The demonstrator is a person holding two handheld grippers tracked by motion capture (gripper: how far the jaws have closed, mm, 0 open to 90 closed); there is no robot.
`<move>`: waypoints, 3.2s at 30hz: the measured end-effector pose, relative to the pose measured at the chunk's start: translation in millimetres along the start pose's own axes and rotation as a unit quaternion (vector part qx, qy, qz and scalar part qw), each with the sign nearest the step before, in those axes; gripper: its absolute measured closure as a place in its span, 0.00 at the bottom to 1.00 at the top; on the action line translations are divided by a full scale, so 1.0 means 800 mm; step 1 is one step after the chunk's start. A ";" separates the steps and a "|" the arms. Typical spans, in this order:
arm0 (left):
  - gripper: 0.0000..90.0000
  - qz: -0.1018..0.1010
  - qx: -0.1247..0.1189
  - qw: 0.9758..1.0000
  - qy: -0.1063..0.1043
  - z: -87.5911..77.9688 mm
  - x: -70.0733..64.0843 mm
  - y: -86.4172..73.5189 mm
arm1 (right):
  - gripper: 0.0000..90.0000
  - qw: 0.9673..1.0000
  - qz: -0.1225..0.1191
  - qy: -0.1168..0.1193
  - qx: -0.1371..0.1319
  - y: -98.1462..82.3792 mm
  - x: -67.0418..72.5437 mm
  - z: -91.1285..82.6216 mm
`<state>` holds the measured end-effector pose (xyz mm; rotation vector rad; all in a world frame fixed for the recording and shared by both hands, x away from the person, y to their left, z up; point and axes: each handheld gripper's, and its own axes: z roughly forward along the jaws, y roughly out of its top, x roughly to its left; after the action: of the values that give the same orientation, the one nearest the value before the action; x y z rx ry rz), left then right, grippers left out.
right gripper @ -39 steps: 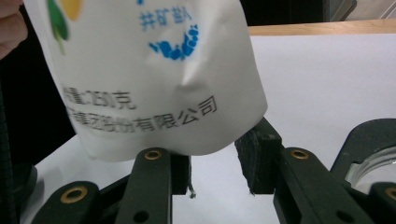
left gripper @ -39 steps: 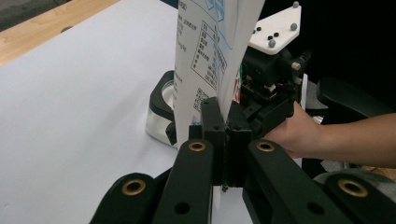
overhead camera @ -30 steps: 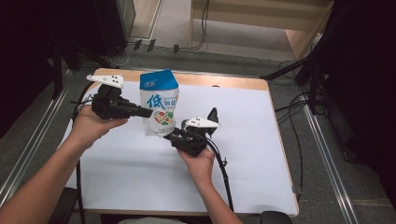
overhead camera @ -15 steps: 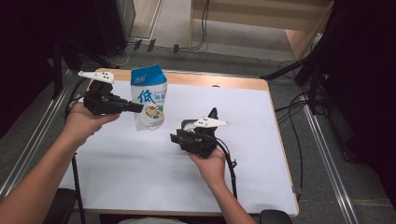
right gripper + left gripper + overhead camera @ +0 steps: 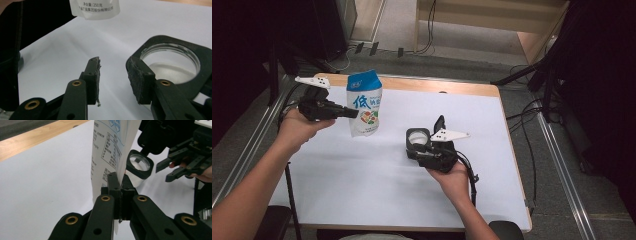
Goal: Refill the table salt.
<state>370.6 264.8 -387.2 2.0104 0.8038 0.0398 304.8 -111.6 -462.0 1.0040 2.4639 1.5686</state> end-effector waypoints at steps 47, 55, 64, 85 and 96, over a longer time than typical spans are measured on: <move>1.00 -0.015 0.033 0.998 0.051 0.057 0.081 -0.047 | 0.69 1.000 0.019 -0.022 0.002 -0.027 -0.021 -0.019; 0.98 -0.013 0.037 0.998 0.052 0.057 0.080 -0.053 | 0.69 0.999 0.017 -0.027 0.001 -0.029 -0.022 -0.021; 0.92 -0.017 0.039 0.998 0.050 0.061 0.081 -0.057 | 0.69 0.999 0.017 -0.028 -0.001 -0.029 -0.023 -0.023; 0.68 -0.001 0.023 0.998 0.061 0.043 0.066 -0.046 | 0.69 0.999 0.009 -0.033 -0.007 -0.025 -0.022 -0.030; 0.62 0.002 -0.009 0.997 0.077 0.011 0.033 -0.024 | 0.69 0.999 0.006 -0.034 -0.004 -0.018 -0.027 -0.038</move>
<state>383.9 279.4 -414.3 2.0095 0.8925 0.2056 303.5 -151.3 -465.3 1.0538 2.4098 1.5210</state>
